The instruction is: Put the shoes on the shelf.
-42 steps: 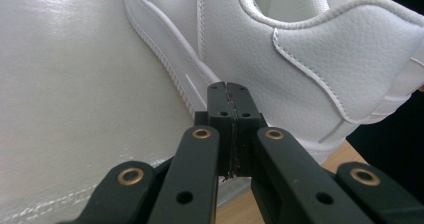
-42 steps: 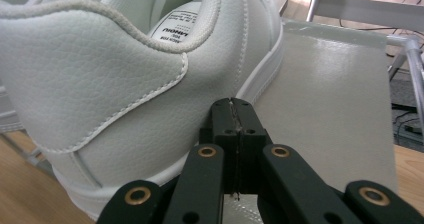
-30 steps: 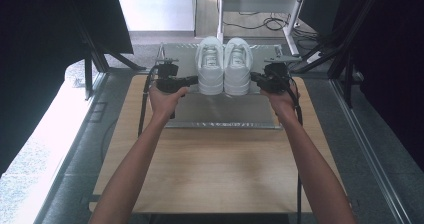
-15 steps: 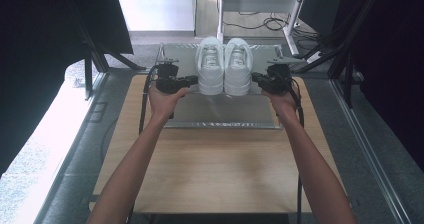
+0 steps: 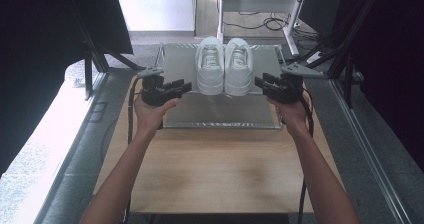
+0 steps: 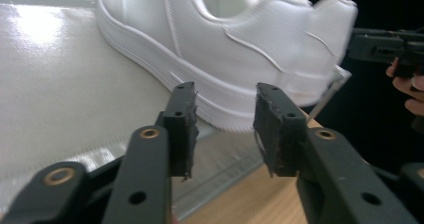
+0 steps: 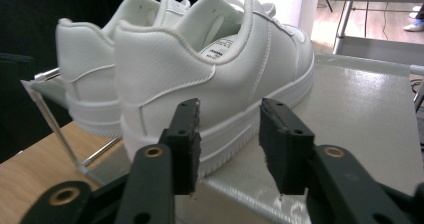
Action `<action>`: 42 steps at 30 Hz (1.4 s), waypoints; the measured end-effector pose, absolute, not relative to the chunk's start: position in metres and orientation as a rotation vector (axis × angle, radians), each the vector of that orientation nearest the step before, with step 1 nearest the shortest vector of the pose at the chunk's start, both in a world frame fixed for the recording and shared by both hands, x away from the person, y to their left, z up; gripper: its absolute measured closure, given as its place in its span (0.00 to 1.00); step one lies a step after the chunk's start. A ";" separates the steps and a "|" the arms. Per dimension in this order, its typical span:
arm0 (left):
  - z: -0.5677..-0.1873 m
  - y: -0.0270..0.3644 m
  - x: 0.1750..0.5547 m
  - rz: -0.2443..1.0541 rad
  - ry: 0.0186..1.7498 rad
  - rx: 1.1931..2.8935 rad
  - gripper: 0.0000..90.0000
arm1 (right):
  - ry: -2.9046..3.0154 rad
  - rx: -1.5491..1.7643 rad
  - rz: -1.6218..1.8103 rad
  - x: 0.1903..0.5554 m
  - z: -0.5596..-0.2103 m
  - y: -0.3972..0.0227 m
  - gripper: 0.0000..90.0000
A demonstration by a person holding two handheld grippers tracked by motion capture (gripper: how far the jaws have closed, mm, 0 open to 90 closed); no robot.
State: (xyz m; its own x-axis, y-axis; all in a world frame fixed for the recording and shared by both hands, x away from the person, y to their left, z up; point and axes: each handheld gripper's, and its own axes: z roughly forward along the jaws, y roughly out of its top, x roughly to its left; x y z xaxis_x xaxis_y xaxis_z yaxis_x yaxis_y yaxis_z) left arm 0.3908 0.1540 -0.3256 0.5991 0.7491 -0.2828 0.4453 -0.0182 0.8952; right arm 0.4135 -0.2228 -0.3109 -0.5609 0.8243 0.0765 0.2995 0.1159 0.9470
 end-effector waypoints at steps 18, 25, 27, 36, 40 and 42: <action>-0.387 0.174 0.313 0.320 0.957 1.722 0.44 | 1.965 1.012 1.478 0.334 -0.369 -0.265 0.53; -0.424 0.181 0.297 0.274 1.009 1.737 0.43 | 2.028 1.060 1.430 0.316 -0.406 -0.273 0.52; -0.431 0.182 0.296 0.265 1.024 1.741 0.43 | 2.043 1.081 1.415 0.314 -0.416 -0.274 0.52; -0.439 0.180 0.295 0.246 1.036 1.743 0.42 | 2.037 1.129 1.411 0.310 -0.431 -0.276 0.51; -0.440 0.179 0.294 0.238 1.042 1.731 0.39 | 2.031 1.132 1.403 0.307 -0.431 -0.275 0.45; -0.445 0.178 0.293 0.228 1.049 1.728 0.39 | 2.038 1.142 1.382 0.304 -0.436 -0.275 0.41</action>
State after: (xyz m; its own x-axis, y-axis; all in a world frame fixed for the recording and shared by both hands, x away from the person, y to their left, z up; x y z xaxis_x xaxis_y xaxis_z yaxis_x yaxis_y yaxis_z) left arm 0.2934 0.1778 -0.4448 0.5971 0.7340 -0.3234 0.5334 -0.0622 0.8435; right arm 0.3043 -0.2748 -0.4357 -0.5721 0.8143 0.0979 0.3923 0.1669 0.9046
